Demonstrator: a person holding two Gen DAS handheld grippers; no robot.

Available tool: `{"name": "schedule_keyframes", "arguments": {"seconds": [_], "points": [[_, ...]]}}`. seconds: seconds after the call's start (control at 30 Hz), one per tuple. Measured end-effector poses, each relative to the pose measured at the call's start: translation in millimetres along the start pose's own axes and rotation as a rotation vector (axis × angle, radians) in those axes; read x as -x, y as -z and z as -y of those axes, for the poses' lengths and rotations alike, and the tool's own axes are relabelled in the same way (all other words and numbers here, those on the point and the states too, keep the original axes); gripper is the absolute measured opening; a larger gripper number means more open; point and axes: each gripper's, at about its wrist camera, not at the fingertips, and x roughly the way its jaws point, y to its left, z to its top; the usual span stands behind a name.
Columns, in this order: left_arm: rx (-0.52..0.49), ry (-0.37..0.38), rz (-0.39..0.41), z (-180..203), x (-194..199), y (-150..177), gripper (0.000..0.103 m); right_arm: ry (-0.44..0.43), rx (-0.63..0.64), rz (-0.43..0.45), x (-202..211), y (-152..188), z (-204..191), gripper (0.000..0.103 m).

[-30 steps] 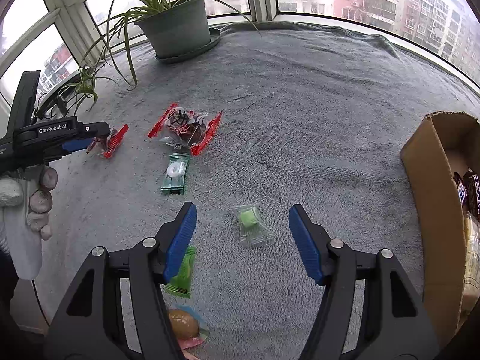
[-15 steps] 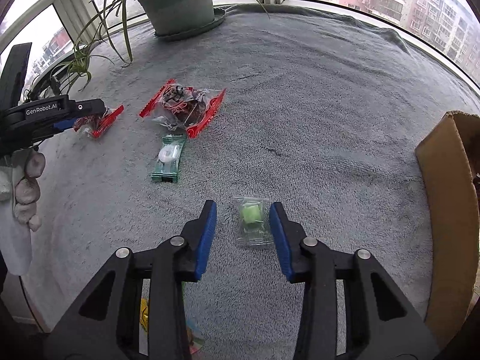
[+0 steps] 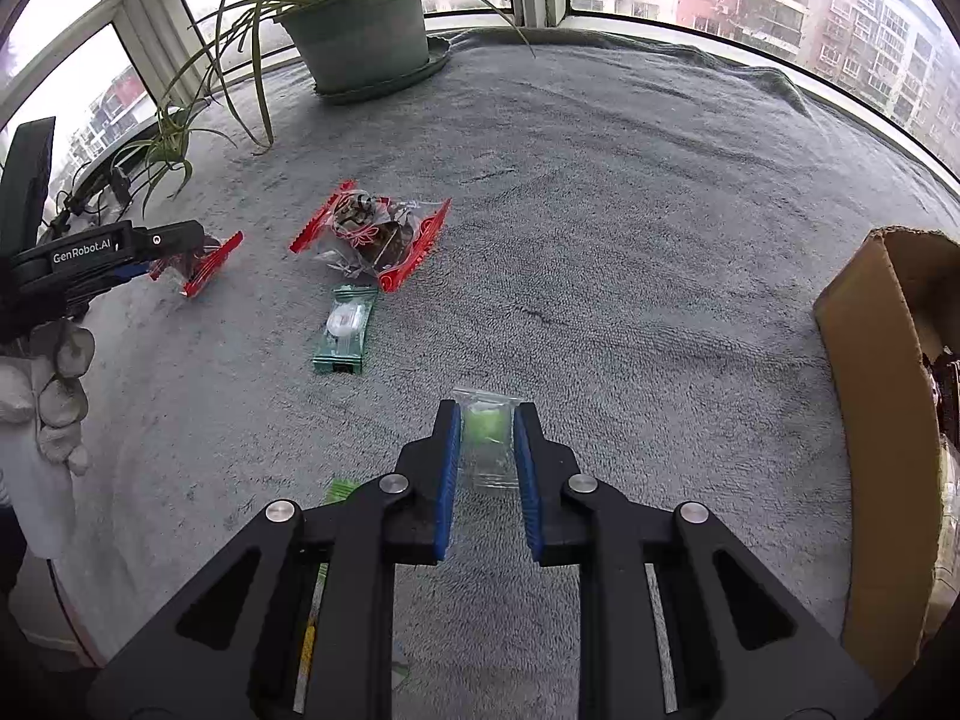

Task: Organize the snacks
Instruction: 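Close the left gripper on the red packet while the right grasps the clear packet, then carry both packets over the box and open both grippers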

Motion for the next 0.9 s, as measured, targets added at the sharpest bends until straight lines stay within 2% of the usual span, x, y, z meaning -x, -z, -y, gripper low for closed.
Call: {"name": "schedule_keyframes", "arguments": {"seconds": [0.37, 0.67, 0.9], "points": [[-0.043, 0.079, 0.048, 28, 34, 2, 0.045, 0.005, -0.046, 0.093, 53, 1, 27, 0.019], [-0.103, 0.18, 0.059, 87, 49, 11, 0.045, 0.059, -0.097, 0.172, 107, 14, 73, 0.019], [-0.15, 0.259, 0.047, 143, 48, 22, 0.045, 0.12, -0.157, 0.194, 139, 34, 124, 0.019]]}}
